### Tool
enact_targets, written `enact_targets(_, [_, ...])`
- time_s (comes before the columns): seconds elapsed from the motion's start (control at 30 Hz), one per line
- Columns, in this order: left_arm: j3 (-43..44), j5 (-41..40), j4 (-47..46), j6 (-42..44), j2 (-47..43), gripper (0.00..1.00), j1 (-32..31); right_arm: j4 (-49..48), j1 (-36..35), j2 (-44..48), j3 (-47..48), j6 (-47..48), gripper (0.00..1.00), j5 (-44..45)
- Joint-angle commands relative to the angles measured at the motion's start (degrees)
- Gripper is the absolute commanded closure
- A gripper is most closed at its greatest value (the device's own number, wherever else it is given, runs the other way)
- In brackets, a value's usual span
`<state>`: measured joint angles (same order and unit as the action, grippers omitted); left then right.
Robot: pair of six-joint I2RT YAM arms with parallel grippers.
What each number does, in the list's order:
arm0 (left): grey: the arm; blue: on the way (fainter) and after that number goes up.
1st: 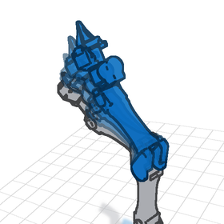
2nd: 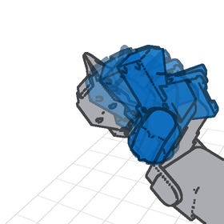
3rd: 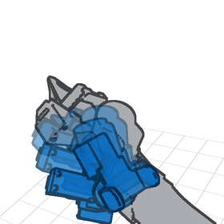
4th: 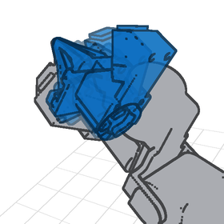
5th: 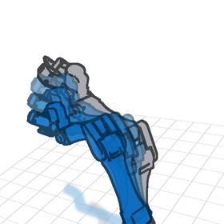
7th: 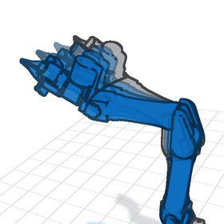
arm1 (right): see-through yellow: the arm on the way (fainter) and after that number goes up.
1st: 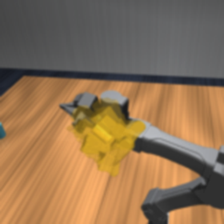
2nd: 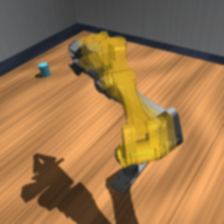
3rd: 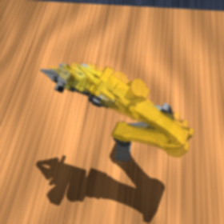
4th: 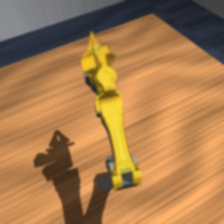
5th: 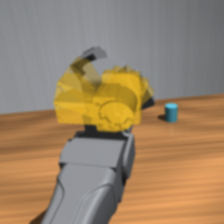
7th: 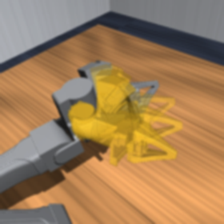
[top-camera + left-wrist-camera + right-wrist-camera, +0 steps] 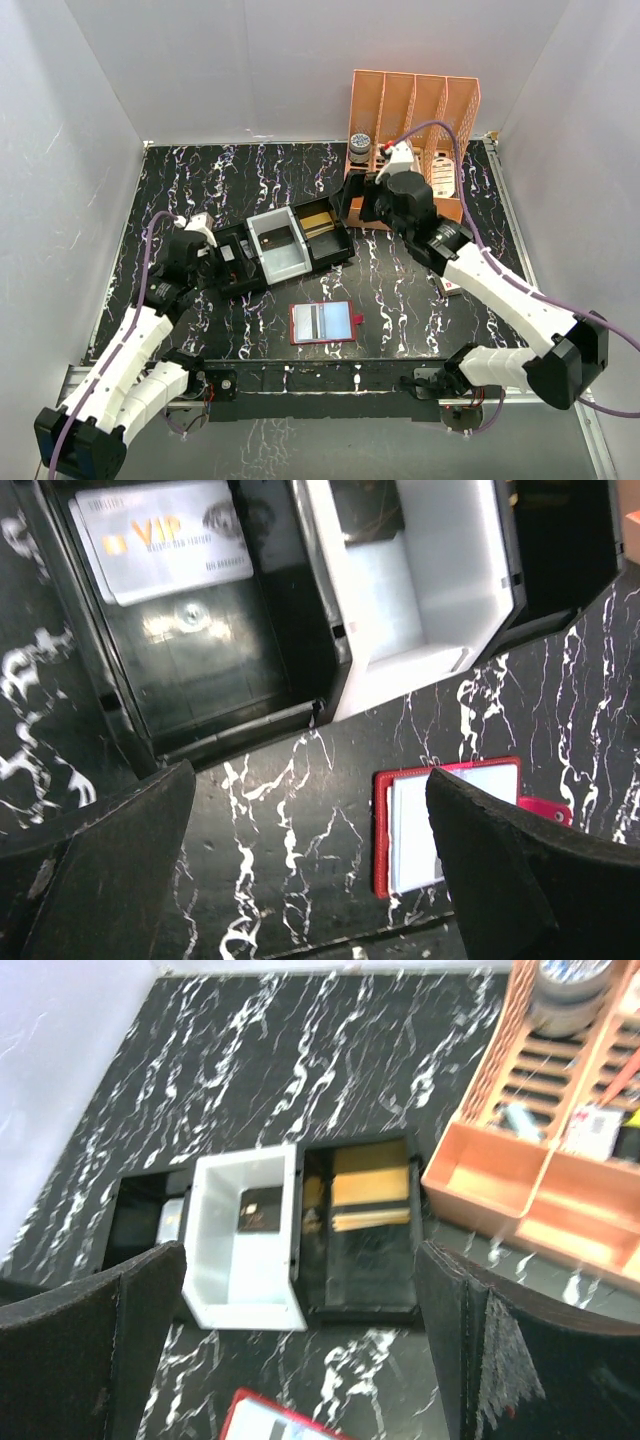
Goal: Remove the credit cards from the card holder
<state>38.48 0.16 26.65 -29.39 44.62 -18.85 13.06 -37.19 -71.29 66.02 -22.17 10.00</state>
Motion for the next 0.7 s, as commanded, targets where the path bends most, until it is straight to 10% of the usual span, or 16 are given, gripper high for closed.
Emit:
enact_targets(0.0, [-1.3,5.3,3.8,-7.4,2.0,0.02,0.3,-4.7,0.2,2.3,-7.7,-10.9,0.02,-11.1])
enact_targets(0.37, [-7.2,20.0,-1.5,-16.9,0.7,0.06,0.3,-16.2,-0.9,5.7,-30.2,-36.6,0.25,-30.8])
enact_targets(0.67, [-8.9,20.0,-0.1,-16.6,1.3,0.13,0.3,-12.8,-2.3,7.5,-35.1,-40.0,0.41,-26.6])
